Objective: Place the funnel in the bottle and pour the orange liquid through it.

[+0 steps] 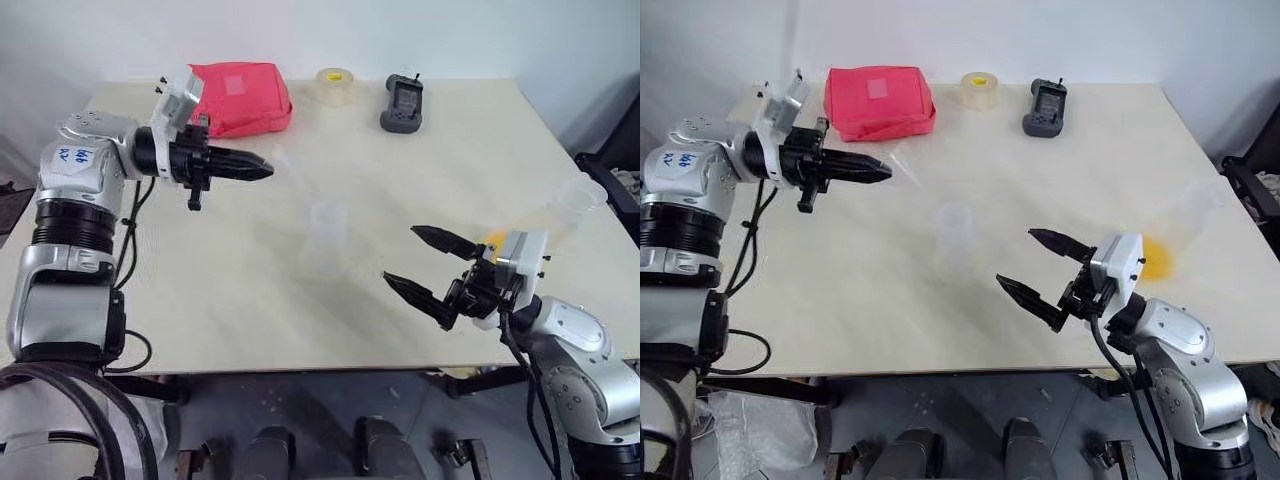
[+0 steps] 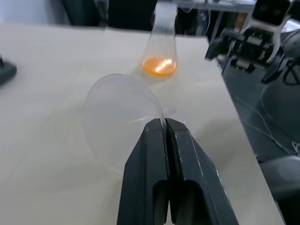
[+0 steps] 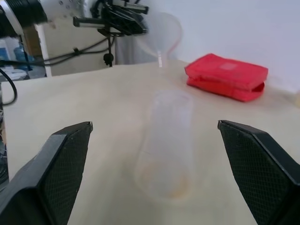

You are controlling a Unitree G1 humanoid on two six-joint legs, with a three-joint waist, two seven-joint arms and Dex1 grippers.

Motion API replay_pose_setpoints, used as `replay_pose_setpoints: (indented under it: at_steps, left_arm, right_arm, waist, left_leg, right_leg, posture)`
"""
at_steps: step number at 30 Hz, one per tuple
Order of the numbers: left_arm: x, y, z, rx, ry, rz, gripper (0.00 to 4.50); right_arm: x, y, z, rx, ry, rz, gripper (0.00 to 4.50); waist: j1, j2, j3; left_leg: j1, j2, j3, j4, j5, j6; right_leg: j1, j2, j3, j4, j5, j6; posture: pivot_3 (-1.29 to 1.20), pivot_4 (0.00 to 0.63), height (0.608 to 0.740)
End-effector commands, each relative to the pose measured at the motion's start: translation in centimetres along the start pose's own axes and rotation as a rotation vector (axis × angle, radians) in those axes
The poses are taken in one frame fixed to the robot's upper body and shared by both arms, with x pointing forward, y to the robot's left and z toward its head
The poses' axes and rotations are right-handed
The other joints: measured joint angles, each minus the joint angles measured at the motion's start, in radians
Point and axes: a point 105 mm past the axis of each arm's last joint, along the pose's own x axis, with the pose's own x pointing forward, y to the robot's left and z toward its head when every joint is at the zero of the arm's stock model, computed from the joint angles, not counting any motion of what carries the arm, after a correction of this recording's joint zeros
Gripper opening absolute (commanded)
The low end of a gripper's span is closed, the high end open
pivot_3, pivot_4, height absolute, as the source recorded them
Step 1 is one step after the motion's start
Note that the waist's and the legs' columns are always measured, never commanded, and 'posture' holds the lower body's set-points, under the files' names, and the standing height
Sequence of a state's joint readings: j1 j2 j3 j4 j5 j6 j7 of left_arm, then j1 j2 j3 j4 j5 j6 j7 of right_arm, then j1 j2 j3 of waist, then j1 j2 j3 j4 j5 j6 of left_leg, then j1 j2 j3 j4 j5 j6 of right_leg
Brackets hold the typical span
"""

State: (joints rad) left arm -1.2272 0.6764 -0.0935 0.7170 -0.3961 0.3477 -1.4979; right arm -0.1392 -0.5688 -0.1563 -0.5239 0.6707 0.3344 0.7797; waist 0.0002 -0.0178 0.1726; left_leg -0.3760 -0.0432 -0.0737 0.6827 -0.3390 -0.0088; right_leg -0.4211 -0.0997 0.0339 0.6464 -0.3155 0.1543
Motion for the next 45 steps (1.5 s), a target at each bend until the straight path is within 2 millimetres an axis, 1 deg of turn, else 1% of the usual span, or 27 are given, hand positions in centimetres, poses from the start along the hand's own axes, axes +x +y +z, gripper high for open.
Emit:
replay_pose_setpoints:
  at_steps: [1,3,5,8,9,12,14,18,25,32,35,39,45]
  left_arm:
    - [0.9,0.1,2.0,0.121,-0.017,-0.003,0.02]
    - [1.6,0.4,2.0,0.163,-0.005,0.005,0.02]
    - [2.3,0.5,2.1,0.243,0.02,0.001,0.02]
    - [2.7,0.5,1.3,0.366,0.109,-0.022,0.02]
    - [2.8,0.5,1.3,0.386,0.115,-0.024,0.02]
    - [3.1,1.0,1.7,0.467,0.126,-0.003,0.02]
    - [3.3,0.9,2.0,0.545,0.145,-0.023,0.02]
    - [3.6,0.4,2.8,0.623,0.139,-0.062,0.02]
    - [3.1,-0.4,2.3,0.618,0.195,-0.149,0.02]
    - [2.4,-0.5,1.3,0.62,0.288,-0.169,0.02]
    - [2.3,-0.8,1.1,0.607,0.303,-0.189,0.02]
    - [2.1,-1.0,1.5,0.601,0.292,-0.197,0.02]
    - [2.1,-1.6,0.8,0.585,0.325,-0.24,0.02]
  right_arm:
    - [0.1,0.1,1.3,-0.043,-0.018,0.028,4.5]
    - [0.3,-0.1,1.5,-0.056,-0.013,0.035,4.5]
    - [0.3,-0.3,1.7,-0.079,0.0,0.039,4.5]
    - [0.1,-0.6,1.8,-0.099,0.023,0.043,4.5]
    - [0.0,-0.7,1.7,-0.101,0.027,0.041,4.5]
    - [-0.2,-1.0,1.6,-0.112,0.038,0.034,4.5]
    - [-0.3,-1.1,1.6,-0.117,0.041,0.028,4.5]
    - [-0.5,-1.3,1.5,-0.119,0.044,0.022,4.5]
    - [-0.5,-1.4,1.1,-0.116,0.044,0.01,4.5]
    - [-0.5,-1.3,0.9,-0.111,0.041,0.002,4.5]
    - [-0.6,-1.2,0.8,-0.107,0.041,-0.005,4.5]
    - [-0.7,-1.2,0.7,-0.105,0.039,-0.012,4.5]
    - [-0.6,-1.1,0.6,-0.102,0.038,-0.012,4.5]
  waist:
    - [-0.002,0.0,0.0]
    - [-0.002,0.0,0.0]
    - [-0.002,0.0,0.0]
    - [-0.004,0.0,0.0]
    - [-0.004,0.0,0.0]
    - [-0.001,0.0,0.0]
    - [-0.001,0.0,0.0]
    - [0.0,0.0,0.0]
    - [-0.003,0.0,0.0]
    - [-0.003,0.0,0.0]
    - [-0.003,0.0,0.0]
    - [-0.003,0.0,0.0]
    - [-0.003,0.0,0.0]
  left_leg:
    - [0.0,0.0,0.0,0.0,0.0,0.0]
    - [0.0,0.0,0.0,0.0,0.0,0.0]
    - [0.0,0.0,0.0,-0.001,0.0,0.0]
    - [0.0,0.0,0.001,-0.001,0.0,0.0]
    - [0.0,0.0,0.001,-0.001,0.0,0.0]
    - [0.0,0.0,0.002,-0.001,0.0,0.0]
    - [-0.001,0.0,0.002,-0.001,0.0,0.0]
    - [-0.001,0.0,0.001,-0.001,0.0,0.0]
    - [-0.001,0.0,0.001,-0.001,0.0,0.0]
    - [-0.001,0.0,0.001,-0.001,0.0,0.0]
    - [-0.001,0.0,0.001,-0.001,0.0,0.0]
    - [-0.001,0.001,0.001,-0.001,0.0,0.0]
    - [-0.001,0.001,0.001,-0.001,0.0,0.0]
  right_leg:
    - [0.0,0.0,0.0,0.0,0.0,0.0]
    - [0.0,0.0,0.0,0.0,0.0,0.0]
    - [0.0,0.0,0.0,0.0,0.0,0.0]
    - [0.0,0.0,0.0,-0.001,0.0,0.0]
    - [-0.001,0.0,0.0,-0.001,0.0,0.0]
    - [-0.001,0.0,0.0,-0.001,0.0,0.0]
    - [-0.001,0.0,0.0,-0.001,0.0,0.0]
    - [-0.001,0.0,0.0,-0.002,0.0,0.0]
    - [-0.001,0.0,0.0,-0.001,0.0,0.0]
    - [-0.002,0.0,0.0,-0.001,0.0,0.0]
    - [-0.002,0.0,0.0,-0.001,0.0,0.0]
    - [-0.002,0.0,0.0,-0.001,0.0,0.0]
    - [-0.002,0.0,0.0,-0.001,0.0,0.0]
  posture:
    - [0.0,0.15,0.74]
    - [0.0,0.15,0.74]
    - [0.0,0.15,0.74]
    - [0.0,0.15,0.74]
    - [0.0,0.15,0.74]
    - [0.0,0.15,0.74]
    - [0.0,0.15,0.74]
    - [0.0,0.15,0.74]
    - [0.0,0.15,0.74]
    - [0.0,0.15,0.74]
    - [0.0,0.15,0.74]
    - [0.0,0.15,0.74]
    - [0.0,0.15,0.74]
